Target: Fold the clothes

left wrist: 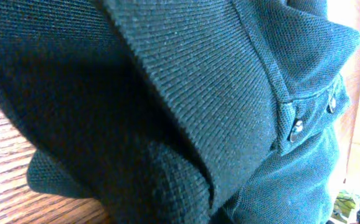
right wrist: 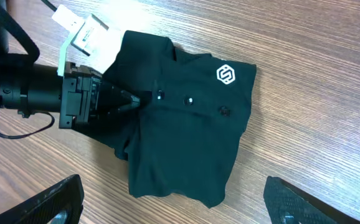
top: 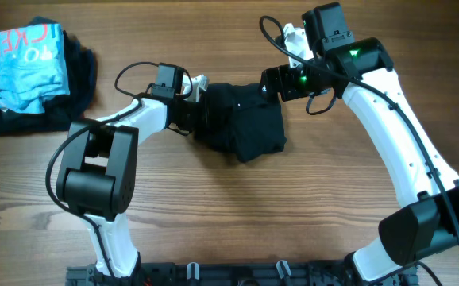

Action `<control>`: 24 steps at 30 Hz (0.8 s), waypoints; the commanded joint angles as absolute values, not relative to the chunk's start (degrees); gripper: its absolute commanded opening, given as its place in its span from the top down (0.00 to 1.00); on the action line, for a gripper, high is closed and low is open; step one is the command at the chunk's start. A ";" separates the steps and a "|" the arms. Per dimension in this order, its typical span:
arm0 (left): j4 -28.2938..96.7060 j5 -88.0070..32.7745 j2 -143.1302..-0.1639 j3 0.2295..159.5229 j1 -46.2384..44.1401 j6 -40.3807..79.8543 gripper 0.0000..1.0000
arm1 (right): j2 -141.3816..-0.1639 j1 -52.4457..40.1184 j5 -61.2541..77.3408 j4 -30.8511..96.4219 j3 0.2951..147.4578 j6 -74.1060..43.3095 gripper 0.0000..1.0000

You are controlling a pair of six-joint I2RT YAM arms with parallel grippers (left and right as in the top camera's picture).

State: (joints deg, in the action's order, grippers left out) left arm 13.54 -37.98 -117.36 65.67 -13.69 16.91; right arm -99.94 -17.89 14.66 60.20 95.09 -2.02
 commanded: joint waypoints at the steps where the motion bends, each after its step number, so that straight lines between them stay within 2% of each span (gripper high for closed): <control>1: 13.69 -29.93 -121.21 63.16 -13.54 17.41 0.96 | -98.56 -17.91 12.12 60.03 96.01 -1.50 0.07; 11: 13.87 -34.02 -113.23 63.66 -6.07 22.04 0.96 | -98.56 -17.52 2.04 57.01 96.01 -3.68 0.07; 16: 14.11 -34.04 -106.87 63.66 -1.54 25.15 0.96 | -98.56 -14.98 2.17 55.68 96.01 -6.31 0.07; 24: 13.39 -33.95 -98.43 63.66 0.84 28.91 0.96 | -99.20 -13.80 2.52 55.51 95.98 -6.37 0.07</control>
